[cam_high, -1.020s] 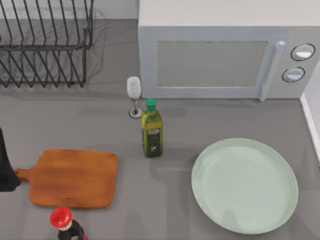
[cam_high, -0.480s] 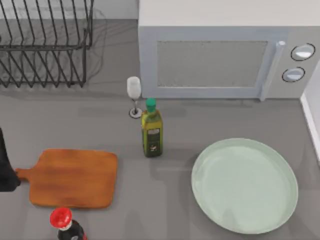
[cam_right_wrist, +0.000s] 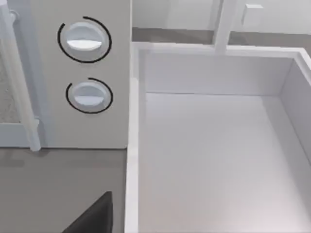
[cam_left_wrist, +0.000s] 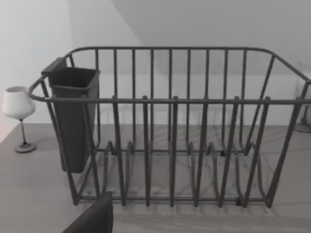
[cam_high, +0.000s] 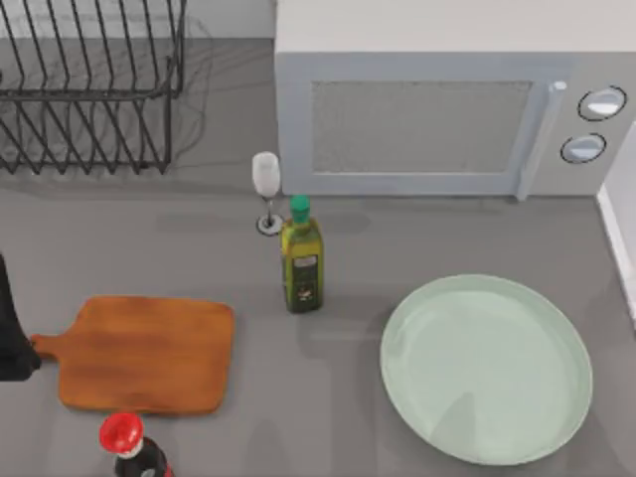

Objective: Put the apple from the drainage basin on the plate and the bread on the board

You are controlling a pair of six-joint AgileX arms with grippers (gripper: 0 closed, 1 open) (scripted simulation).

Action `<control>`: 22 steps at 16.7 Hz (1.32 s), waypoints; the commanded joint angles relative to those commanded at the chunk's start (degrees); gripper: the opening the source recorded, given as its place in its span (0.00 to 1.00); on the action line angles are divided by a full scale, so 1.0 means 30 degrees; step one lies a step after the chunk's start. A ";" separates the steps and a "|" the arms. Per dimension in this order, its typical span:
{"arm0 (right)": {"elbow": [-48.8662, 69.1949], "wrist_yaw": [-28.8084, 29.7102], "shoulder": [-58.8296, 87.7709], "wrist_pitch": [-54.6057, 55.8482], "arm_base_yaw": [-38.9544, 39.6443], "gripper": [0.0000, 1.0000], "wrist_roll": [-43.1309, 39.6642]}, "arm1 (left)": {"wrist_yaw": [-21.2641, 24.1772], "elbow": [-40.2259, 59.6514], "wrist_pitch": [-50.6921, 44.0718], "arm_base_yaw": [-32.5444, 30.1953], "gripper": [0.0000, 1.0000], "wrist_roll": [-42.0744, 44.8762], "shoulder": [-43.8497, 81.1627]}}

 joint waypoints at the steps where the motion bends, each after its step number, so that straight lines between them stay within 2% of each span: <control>1: 0.1305 0.0001 0.1773 -0.0900 -0.0250 1.00 -0.0235 | 0.0000 0.0000 0.0000 0.0000 1.00 0.0000 0.0000; 10: 1.3763 0.0020 1.9449 -0.9488 -0.2649 1.00 -0.2486 | 0.0000 0.0000 0.0000 0.0000 1.00 0.0000 0.0000; 14: 1.8108 0.0028 2.5798 -1.2484 -0.3484 1.00 -0.3271 | 0.0000 0.0000 0.0000 0.0000 1.00 0.0000 0.0000; 18: 2.0673 0.0028 2.9387 -1.4250 -0.3973 1.00 -0.3730 | 0.0000 0.0000 0.0000 0.0000 1.00 0.0000 0.0000; 22: 2.1101 0.0028 2.9960 -1.4546 -0.4054 1.00 -0.3807 | 0.0000 0.0000 0.0000 0.0000 1.00 0.0000 0.0000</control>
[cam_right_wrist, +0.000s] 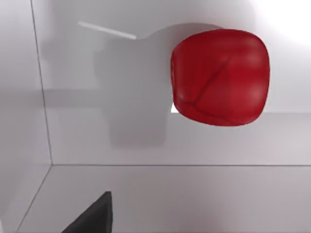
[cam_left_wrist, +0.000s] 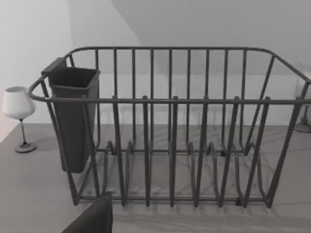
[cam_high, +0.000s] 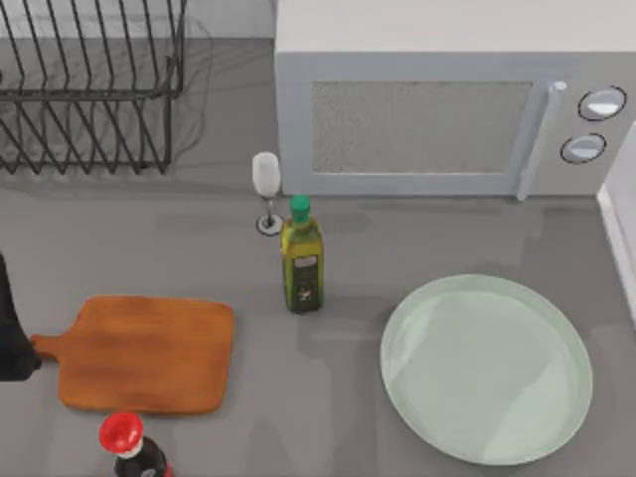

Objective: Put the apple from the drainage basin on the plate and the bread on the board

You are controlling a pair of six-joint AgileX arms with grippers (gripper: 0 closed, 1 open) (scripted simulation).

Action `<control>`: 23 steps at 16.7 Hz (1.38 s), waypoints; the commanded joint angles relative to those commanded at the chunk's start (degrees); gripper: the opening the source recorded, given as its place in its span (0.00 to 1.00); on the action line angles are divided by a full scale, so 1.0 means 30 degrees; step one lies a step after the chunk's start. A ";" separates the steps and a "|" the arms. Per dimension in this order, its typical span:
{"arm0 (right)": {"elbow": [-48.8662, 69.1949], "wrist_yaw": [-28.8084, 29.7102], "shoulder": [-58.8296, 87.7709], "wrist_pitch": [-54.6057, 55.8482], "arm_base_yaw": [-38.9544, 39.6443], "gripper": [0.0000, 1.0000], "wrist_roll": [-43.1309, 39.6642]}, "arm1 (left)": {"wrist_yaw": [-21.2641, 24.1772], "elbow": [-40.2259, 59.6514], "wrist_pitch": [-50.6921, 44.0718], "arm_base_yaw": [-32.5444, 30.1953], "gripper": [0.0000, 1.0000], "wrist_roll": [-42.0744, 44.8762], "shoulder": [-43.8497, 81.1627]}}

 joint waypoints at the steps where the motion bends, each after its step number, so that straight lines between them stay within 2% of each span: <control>1: 0.0000 0.0000 0.0000 0.0000 0.0000 1.00 0.0000 | 0.0000 0.0000 0.0000 0.0000 1.00 0.0000 0.0000; 6: -0.0628 0.0011 0.0947 0.1396 0.0091 1.00 0.0032 | 0.0000 0.0000 0.0000 0.0000 1.00 0.0000 0.0000; 14: -0.3305 0.0051 0.5555 0.9038 0.0033 1.00 0.0100 | 0.0000 0.0000 0.0000 0.0000 1.00 0.0000 0.0000; 19: -0.3558 0.0055 0.5993 0.9552 0.0028 1.00 0.0106 | 0.0000 0.0000 0.0000 0.0000 1.00 0.0000 0.0000; 23: -0.3558 0.0055 0.5993 0.9552 0.0028 0.70 0.0106 | 0.0000 0.0000 0.0000 0.0000 1.00 0.0000 0.0000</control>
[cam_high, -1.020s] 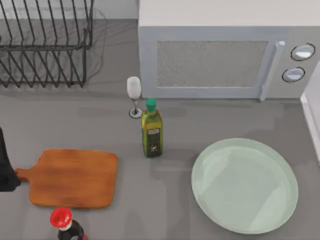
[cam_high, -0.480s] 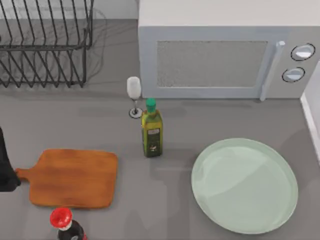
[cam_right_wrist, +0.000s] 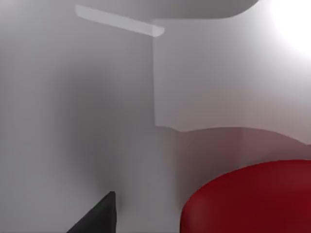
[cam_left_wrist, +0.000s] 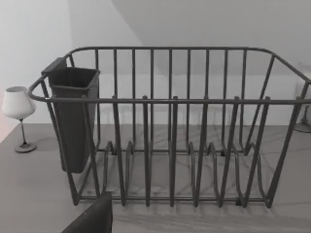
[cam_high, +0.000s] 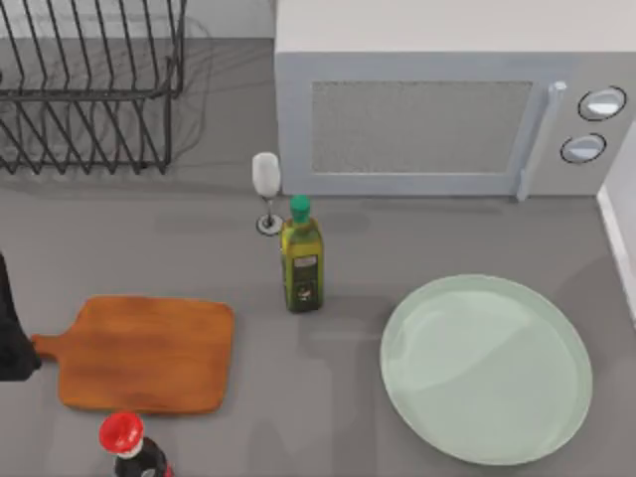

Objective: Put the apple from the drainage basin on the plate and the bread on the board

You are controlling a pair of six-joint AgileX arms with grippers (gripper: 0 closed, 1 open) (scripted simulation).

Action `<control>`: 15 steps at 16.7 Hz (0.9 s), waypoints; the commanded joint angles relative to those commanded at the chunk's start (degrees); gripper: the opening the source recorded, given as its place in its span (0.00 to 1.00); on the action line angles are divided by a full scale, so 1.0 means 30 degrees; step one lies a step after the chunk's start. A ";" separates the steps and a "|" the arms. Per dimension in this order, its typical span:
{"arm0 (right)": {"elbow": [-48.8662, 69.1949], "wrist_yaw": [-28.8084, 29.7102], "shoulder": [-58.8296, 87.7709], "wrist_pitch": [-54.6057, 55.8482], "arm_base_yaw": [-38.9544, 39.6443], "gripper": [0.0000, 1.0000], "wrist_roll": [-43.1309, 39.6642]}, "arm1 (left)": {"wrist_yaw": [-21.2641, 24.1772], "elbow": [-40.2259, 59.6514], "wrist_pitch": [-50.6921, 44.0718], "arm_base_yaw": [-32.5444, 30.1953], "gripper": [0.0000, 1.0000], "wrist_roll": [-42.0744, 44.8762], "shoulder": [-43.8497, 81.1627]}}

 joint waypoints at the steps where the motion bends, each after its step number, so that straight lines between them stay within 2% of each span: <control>1: 0.0000 0.0000 0.0000 0.0000 0.0000 0.62 0.0000 | 0.0000 0.0000 0.0000 0.0000 1.00 0.0000 0.0000; 9: 0.0000 0.0000 0.0000 0.0000 0.0000 0.02 0.0000 | 0.0000 0.0000 0.0000 0.0000 1.00 0.0000 0.0000; 15: 0.0000 0.0000 0.0000 0.0000 0.0000 0.00 0.0000 | 0.0000 0.0000 0.0000 0.0000 1.00 0.0000 0.0000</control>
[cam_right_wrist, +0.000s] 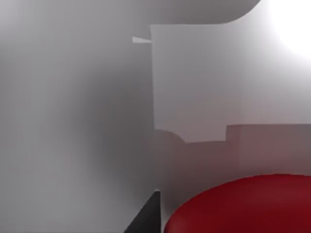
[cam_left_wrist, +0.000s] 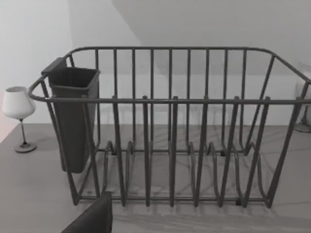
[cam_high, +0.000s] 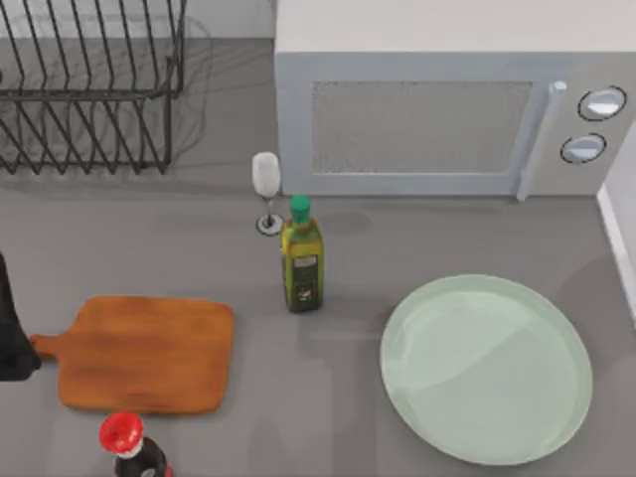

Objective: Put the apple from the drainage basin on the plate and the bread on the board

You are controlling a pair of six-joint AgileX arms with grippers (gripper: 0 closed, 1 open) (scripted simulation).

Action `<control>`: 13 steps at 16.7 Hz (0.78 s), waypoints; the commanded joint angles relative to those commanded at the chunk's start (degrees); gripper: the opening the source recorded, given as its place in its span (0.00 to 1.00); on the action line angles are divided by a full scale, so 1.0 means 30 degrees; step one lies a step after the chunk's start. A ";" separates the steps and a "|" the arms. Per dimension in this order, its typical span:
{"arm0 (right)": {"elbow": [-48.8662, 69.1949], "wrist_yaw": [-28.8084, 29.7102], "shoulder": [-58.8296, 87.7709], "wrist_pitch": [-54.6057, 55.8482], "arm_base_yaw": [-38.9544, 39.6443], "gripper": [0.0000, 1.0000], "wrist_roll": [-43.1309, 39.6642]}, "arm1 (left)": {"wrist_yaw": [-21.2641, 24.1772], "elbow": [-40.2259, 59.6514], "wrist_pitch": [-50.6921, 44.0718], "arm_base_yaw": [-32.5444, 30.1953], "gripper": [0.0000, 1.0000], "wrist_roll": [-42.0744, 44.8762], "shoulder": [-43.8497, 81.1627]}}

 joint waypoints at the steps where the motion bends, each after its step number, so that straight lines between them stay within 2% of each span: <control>1: 0.0000 0.0000 0.0000 0.0000 0.0000 0.00 0.0000 | 0.0000 0.0000 0.0000 0.0000 1.00 0.0000 0.0000; 6: 0.0718 -0.0276 -0.1878 -0.1423 0.0029 0.00 0.0131 | 0.0000 0.0000 0.0000 0.0000 1.00 0.0000 0.0000; 13: 0.2569 -0.0305 -0.4935 -0.6608 0.0016 0.00 0.0080 | 0.0000 0.0000 0.0000 0.0000 1.00 0.0000 0.0000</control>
